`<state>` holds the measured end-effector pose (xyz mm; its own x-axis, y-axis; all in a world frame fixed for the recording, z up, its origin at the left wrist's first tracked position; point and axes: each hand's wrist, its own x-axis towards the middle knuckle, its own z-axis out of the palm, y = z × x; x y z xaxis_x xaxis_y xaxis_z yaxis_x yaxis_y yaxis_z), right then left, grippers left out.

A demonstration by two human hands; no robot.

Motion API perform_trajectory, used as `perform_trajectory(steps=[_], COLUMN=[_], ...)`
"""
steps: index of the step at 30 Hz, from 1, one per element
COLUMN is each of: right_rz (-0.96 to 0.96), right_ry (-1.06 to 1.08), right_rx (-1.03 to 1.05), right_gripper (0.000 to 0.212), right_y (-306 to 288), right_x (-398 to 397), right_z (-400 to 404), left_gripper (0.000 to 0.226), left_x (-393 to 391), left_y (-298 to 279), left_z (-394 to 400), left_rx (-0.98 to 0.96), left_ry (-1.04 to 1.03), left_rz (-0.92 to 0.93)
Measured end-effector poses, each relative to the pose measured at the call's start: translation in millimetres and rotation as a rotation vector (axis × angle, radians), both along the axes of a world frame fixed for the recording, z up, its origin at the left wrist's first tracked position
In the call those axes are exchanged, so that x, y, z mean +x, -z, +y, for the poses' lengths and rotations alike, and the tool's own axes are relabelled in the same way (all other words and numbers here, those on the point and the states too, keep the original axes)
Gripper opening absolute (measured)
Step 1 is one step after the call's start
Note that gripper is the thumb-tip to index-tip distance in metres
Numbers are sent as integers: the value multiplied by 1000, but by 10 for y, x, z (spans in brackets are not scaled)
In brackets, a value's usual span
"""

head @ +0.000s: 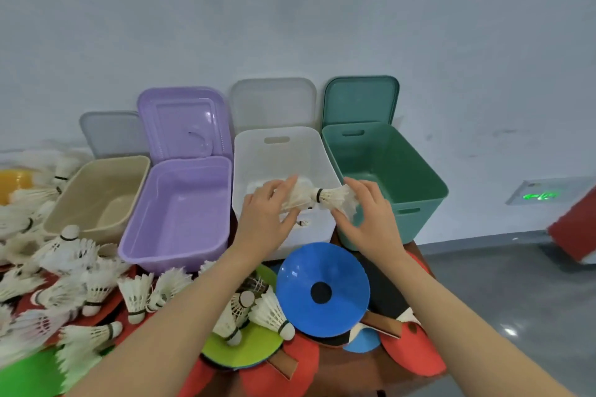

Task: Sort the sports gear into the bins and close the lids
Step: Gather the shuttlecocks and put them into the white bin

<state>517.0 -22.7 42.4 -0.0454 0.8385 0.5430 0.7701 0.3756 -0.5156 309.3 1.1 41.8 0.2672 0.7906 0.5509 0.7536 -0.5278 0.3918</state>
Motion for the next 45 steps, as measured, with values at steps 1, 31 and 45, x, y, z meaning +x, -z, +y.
perform_trajectory(steps=[1, 31, 45], right_rz=[-4, -157, -401], right_ry=[19, -234, 34], right_rx=[-32, -404, -522], right_gripper=[55, 52, 49], right_y=[-47, 630, 1196], right_x=[-30, -836, -1277], right_z=[94, -212, -936], left_gripper=[55, 53, 49], left_x=[-19, -1189, -1474], left_y=[-63, 504, 1037], left_z=[82, -362, -1088], left_rx=[0, -233, -254], left_ry=[-31, -81, 129], left_rz=[-12, 248, 373])
